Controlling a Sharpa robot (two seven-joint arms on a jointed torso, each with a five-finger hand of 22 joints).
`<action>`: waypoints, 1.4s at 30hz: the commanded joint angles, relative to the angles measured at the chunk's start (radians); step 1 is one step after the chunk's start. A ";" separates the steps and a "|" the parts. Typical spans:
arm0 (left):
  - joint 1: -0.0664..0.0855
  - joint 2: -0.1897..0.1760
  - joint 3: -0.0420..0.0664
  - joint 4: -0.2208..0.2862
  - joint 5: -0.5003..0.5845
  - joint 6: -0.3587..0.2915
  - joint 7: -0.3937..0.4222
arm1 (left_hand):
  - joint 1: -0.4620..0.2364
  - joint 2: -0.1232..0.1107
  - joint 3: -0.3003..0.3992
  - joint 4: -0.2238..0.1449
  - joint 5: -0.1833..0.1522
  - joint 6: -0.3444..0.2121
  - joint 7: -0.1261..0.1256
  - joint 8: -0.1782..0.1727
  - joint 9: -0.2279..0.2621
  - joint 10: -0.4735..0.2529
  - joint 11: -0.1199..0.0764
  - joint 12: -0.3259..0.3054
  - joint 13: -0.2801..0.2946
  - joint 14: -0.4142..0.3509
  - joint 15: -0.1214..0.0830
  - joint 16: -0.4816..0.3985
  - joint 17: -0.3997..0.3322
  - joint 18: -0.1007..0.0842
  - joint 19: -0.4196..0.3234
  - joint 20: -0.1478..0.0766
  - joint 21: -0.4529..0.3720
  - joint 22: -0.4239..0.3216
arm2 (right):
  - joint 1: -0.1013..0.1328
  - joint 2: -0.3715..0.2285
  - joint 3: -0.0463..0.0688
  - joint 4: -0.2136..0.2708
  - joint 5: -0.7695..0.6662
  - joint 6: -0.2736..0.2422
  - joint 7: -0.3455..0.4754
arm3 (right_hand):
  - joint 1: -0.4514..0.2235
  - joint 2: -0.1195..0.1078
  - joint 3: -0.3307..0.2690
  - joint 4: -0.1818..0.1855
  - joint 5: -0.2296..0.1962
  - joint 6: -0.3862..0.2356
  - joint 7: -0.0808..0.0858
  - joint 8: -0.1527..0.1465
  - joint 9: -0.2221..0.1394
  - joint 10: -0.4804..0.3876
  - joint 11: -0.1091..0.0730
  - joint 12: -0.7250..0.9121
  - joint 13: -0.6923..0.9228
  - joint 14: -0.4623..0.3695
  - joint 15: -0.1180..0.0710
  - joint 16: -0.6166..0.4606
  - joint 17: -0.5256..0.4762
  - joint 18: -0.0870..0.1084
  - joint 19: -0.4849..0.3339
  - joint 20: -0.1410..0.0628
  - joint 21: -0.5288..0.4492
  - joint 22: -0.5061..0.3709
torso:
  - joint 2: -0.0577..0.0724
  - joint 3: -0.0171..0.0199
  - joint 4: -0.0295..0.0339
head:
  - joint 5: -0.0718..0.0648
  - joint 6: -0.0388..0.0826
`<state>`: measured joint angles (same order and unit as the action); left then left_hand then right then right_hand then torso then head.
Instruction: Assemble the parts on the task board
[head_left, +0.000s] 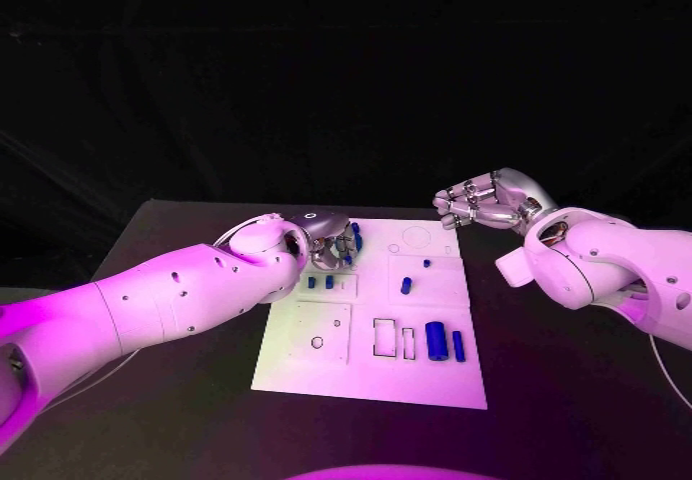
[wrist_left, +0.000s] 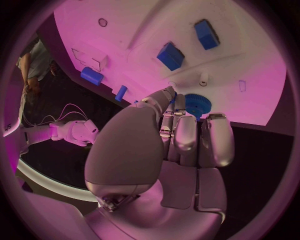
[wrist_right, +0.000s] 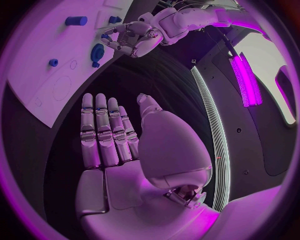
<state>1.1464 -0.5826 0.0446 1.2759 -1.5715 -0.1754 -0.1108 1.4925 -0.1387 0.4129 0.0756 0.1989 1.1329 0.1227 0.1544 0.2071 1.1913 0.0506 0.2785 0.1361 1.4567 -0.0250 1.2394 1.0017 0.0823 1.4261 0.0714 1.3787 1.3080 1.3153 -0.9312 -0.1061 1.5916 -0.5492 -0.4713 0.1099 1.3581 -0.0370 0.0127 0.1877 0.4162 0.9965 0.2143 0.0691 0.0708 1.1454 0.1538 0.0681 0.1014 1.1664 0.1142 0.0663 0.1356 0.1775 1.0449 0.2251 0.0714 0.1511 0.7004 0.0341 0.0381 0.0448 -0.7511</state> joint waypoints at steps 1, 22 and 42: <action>0.006 -0.026 0.009 0.028 0.044 -0.008 -0.019 | -0.012 -0.003 0.000 -0.003 -0.005 0.006 0.001 -0.005 0.001 0.007 0.001 -0.008 0.000 0.007 0.000 0.007 -0.001 -0.018 0.006 -0.002 0.003 0.013 | 0.000 -0.001 0.000 0.000 -0.001 0.009 0.006 | -0.006 0.002 0.004 0.001 0.004 -0.008 0.000 0.000 0.001 -0.007 0.000 0.004 -0.002 -0.003 0.000 -0.002 -0.001 0.007 -0.008 0.002 0.000 -0.001 | -0.001 0.0006 -0.0001 | 0.002 0.003; 0.013 -0.102 0.018 0.036 0.128 0.060 -0.025 | -0.028 -0.010 -0.004 -0.001 -0.010 0.009 0.000 -0.013 -0.003 0.015 0.000 -0.023 -0.001 0.005 0.000 0.006 -0.011 -0.018 0.005 -0.002 0.002 0.012 | -0.004 -0.001 0.000 -0.003 -0.001 0.011 0.007 | -0.006 0.004 0.005 0.001 0.004 -0.007 0.000 0.001 0.001 -0.007 0.000 0.004 -0.002 -0.003 0.000 -0.002 -0.002 0.007 -0.008 0.002 0.001 -0.002 | 0.001 0.0005 0.0013 | 0.008 -0.001; 0.001 -0.064 0.014 -0.011 0.126 0.090 -0.016 | -0.029 -0.010 -0.002 -0.002 -0.013 0.008 0.000 -0.018 -0.004 0.015 0.001 -0.030 -0.001 0.002 0.001 0.001 -0.019 -0.017 0.004 -0.002 0.000 0.010 | -0.005 0.000 0.000 -0.002 -0.001 0.011 0.007 | -0.006 0.004 0.005 0.001 0.004 -0.007 0.000 0.001 0.001 -0.007 0.000 0.004 -0.002 -0.003 0.000 -0.002 -0.002 0.007 -0.008 0.002 0.001 -0.002 | -0.001 0.0008 0.0014 | 0.006 -0.005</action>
<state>1.1477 -0.6491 0.0584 1.2650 -1.4464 -0.1089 -0.1369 1.4730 -0.1478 0.4129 0.0754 0.1907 1.1322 0.1226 0.1410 0.2031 1.2000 0.0489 0.2554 0.1359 1.4566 -0.0250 1.2431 0.9833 0.0837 1.4259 0.0714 1.3787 1.3075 1.3105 -0.9320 -0.1062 1.5892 -0.5492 -0.4707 0.1099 1.3581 -0.0370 0.0127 0.1877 0.4162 0.9965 0.2143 0.0691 0.0708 1.1454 0.1538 0.0681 0.1015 1.1664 0.1142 0.0663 0.1357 0.1775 1.0449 0.2252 0.0714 0.1502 0.7005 0.0351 0.0392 0.0515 -0.7554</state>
